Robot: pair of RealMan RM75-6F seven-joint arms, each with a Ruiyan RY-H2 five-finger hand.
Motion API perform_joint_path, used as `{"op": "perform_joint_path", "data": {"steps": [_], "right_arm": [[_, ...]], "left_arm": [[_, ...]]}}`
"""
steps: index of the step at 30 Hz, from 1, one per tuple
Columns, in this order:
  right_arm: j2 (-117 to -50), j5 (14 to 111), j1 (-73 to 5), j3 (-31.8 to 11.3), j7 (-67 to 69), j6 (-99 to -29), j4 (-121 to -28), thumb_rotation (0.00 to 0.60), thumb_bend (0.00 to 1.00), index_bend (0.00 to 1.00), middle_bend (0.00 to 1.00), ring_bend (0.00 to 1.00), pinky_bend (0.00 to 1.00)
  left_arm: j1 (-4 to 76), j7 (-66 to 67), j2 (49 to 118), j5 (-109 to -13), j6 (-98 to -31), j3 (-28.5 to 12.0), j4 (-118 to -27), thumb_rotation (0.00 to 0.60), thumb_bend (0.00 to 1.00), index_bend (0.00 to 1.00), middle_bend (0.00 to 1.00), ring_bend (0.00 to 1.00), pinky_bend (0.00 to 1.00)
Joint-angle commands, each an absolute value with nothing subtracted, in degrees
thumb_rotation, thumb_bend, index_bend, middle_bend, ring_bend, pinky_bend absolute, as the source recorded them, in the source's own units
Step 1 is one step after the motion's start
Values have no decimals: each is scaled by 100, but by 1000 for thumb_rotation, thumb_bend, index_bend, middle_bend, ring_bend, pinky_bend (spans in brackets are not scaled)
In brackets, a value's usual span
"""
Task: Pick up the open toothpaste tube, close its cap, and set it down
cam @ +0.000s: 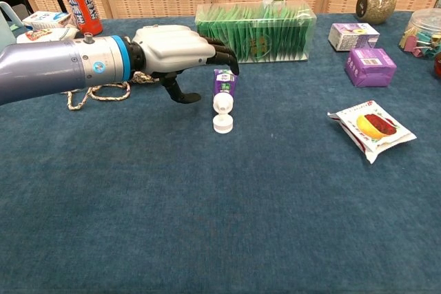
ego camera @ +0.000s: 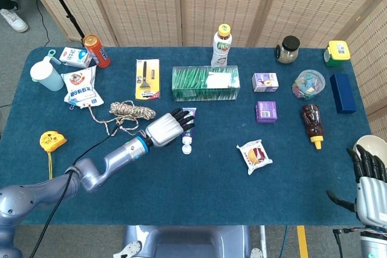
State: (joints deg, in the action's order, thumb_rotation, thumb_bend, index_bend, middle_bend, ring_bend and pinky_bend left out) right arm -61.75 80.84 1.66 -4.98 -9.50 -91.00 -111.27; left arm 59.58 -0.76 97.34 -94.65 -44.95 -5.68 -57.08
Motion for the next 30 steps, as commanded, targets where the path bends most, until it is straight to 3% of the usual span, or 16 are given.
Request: {"op": "perform_joint_path", "data": {"steps": [1, 14, 22, 30], "right_arm": [[-6166, 8081, 171, -502, -947, -9104, -11132, 600, 0, 86, 24, 0, 0], [-6093, 8077, 257, -485, -972, -9190, -11194, 600, 0, 86, 24, 0, 0], [-6055, 8117, 314, -466, -988, -9256, -11255, 600, 0, 86, 24, 0, 0], [-6055, 8146, 329, -465, -1013, -9269, -11271, 600, 0, 86, 24, 0, 0]], "left_arm": [[6007, -87, 9819, -9438, -4483, -532, -5599, 600, 381, 175, 126, 76, 137], [6181, -18, 10307, -9148, -4371, -549, -4966, 600, 381, 188, 127, 84, 137], [6157, 219, 10554, -9000, -4486, -558, -4655, 600, 412, 248, 188, 152, 141], [6076, 413, 10657, -8920, -4707, -544, -4619, 600, 447, 321, 280, 257, 260]]}}
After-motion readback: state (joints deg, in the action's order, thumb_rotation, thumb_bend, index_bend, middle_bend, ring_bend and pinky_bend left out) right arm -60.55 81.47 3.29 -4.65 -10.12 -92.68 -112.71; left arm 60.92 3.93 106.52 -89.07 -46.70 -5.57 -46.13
